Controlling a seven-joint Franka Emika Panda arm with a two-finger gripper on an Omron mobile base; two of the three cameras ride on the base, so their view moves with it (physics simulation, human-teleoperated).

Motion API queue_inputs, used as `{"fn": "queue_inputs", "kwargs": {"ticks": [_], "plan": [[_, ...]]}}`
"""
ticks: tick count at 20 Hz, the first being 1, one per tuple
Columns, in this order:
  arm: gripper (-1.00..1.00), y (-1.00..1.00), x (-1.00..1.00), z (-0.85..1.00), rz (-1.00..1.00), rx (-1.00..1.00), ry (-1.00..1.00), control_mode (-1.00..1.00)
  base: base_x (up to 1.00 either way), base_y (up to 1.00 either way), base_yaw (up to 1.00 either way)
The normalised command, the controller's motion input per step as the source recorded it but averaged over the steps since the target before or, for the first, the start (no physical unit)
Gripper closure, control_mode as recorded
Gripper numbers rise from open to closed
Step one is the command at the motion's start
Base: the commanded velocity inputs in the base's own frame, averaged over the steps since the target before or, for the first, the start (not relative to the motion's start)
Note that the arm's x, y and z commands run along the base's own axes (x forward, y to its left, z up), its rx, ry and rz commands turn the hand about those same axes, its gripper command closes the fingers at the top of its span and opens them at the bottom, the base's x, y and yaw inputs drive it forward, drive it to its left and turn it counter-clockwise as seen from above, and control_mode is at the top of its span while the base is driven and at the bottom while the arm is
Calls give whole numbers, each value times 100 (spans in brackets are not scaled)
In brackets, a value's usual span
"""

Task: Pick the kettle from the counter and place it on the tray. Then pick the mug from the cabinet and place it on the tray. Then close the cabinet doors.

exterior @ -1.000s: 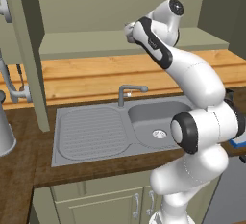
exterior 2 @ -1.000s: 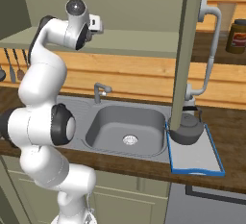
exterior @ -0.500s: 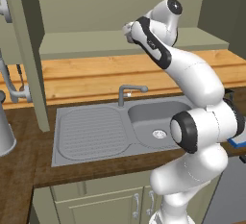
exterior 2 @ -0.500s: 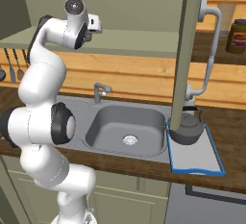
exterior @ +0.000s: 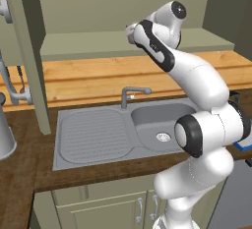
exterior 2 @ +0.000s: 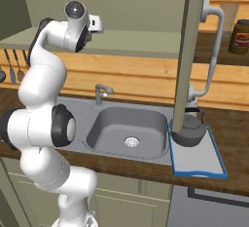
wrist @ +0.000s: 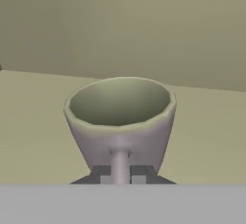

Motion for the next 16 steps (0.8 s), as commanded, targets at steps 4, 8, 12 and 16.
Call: {"fn": "queue_inputs", "kwargs": {"ticks": [4, 8, 12, 16], "plan": [[100, 0, -35, 0, -2, 0, 0, -100, 0, 0, 0], [100, 3, -82, 4, -22, 0, 0, -100, 0, 0, 0], [100, 4, -77, 12, -39, 0, 2, -100, 0, 0, 0], [100, 0, -79, 13, -55, 3, 1, -100, 0, 0, 0]]}}
